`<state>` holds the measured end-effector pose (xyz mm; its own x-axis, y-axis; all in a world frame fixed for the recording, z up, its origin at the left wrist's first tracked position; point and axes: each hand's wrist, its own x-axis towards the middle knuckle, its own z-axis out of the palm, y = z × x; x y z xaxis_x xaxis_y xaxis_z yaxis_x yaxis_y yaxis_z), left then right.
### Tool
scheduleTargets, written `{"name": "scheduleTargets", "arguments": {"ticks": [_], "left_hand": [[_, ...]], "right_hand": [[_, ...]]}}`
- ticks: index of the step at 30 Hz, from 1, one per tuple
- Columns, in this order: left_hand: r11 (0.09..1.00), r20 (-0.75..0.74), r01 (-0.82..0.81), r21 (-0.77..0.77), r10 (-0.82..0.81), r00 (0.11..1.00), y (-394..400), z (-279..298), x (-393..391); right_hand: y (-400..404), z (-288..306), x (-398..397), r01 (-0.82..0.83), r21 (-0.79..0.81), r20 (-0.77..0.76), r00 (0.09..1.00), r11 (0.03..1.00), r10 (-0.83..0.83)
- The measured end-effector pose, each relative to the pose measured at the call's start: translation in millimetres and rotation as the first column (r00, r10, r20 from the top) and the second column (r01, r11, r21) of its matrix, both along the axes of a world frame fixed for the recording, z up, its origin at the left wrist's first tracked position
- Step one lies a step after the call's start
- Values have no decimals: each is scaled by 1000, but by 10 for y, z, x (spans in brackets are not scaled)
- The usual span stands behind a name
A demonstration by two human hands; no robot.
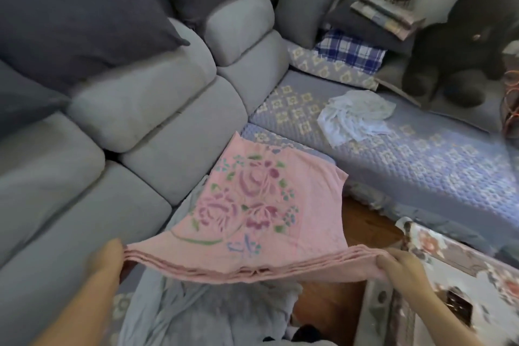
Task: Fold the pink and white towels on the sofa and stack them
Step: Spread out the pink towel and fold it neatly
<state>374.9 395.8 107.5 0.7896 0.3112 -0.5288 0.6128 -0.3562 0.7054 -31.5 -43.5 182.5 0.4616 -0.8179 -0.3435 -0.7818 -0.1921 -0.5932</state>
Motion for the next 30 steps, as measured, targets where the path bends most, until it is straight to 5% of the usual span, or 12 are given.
{"name": "scheduleTargets", "arguments": {"ticks": [7, 11, 14, 21, 30], "left_hand": [[925, -190, 56, -377, -136, 972, -588, 528, 71], [836, -32, 272, -477, -326, 945, -1075, 721, 282], [799, 130, 425, -425, -411, 903, -1561, 758, 573], [868, 213, 425, -257, -378, 901, -3135, 540, 1416], [941, 132, 335, 55, -339, 931, -5054, -1428, 2996]], "right_hand": [[-235, -60, 324, -59, 52, -213, 975, 997, 69], [-578, -64, 471, 61, 2, -212, 975, 998, -59], [-927, -11, 640, 92, -47, -215, 971, 995, -100], [-2156, -533, 1373, 164, -73, -235, 956, 984, -177], [-4063, -2408, 2992, 149, -16, -357, 923, 989, -145]]}}
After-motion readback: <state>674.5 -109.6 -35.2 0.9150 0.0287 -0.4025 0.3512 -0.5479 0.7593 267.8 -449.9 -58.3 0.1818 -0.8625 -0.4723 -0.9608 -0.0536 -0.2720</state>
